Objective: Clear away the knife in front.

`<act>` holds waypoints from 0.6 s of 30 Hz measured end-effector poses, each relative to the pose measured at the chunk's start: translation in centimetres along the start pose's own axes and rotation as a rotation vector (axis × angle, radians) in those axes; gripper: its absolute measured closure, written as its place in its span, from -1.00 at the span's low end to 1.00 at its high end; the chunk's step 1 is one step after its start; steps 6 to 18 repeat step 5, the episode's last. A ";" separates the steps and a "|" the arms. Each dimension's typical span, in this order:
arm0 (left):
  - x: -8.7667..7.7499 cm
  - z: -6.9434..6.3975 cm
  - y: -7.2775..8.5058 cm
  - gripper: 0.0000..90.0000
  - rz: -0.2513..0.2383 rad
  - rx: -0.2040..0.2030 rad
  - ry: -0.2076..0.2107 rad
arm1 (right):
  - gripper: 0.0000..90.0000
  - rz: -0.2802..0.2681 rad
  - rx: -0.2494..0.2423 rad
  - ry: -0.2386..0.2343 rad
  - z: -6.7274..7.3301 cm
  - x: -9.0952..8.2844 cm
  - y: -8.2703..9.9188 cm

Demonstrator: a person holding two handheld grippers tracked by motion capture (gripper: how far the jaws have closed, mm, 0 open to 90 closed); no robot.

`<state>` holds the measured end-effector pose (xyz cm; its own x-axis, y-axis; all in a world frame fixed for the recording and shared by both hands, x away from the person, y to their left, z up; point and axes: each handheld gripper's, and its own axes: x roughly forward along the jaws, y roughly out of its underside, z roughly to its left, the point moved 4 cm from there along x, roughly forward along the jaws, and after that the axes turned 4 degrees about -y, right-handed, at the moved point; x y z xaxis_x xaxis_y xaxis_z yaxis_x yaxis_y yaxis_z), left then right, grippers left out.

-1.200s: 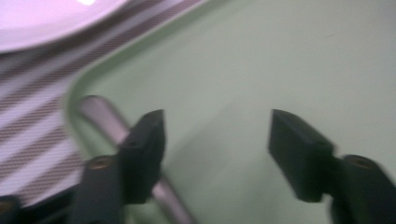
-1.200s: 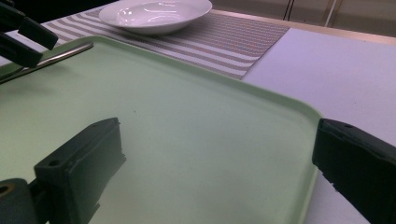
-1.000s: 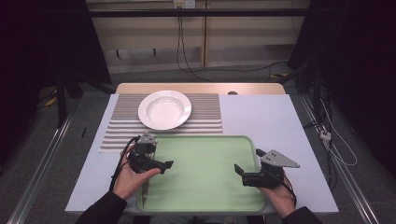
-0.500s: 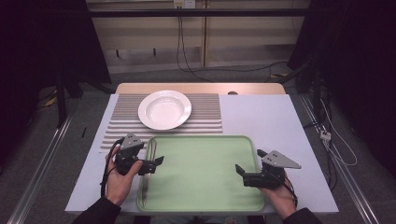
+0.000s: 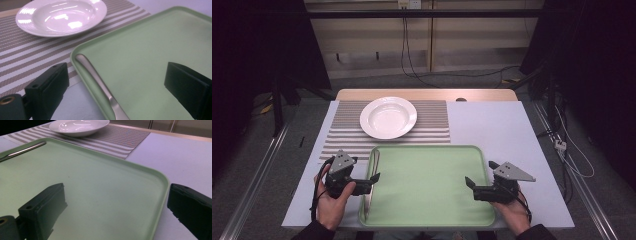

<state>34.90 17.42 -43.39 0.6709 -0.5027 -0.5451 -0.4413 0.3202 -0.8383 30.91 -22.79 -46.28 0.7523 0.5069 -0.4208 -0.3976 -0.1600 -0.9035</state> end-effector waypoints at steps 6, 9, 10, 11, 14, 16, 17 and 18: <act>0.1 -0.1 0.4 -0.88 -0.021 -0.005 -0.006 | -0.97 0.000 0.001 -0.005 0.0 0.0 0.0; 0.1 -0.1 0.4 -0.88 -0.021 -0.005 -0.006 | -0.97 0.000 0.001 -0.005 0.0 0.0 0.0; 0.1 -0.1 0.4 -0.88 -0.021 -0.005 -0.006 | -0.97 0.000 0.001 -0.005 0.0 0.0 0.0; 0.1 -0.1 0.4 -0.88 -0.021 -0.005 -0.006 | -0.97 0.000 0.001 -0.005 0.0 0.0 0.0; 0.1 -0.1 0.4 -0.88 -0.021 -0.005 -0.006 | -0.97 0.000 0.001 -0.005 0.0 0.0 0.0; 0.1 -0.1 0.4 -0.88 -0.021 -0.005 -0.006 | -0.97 0.000 0.001 -0.005 0.0 0.0 0.0; 0.1 -0.1 0.4 -0.88 -0.021 -0.005 -0.006 | -0.97 0.000 0.001 -0.005 0.0 0.0 0.0; 0.1 -0.1 0.4 -0.88 -0.021 -0.005 -0.006 | -0.97 0.000 0.001 -0.005 0.0 0.0 0.0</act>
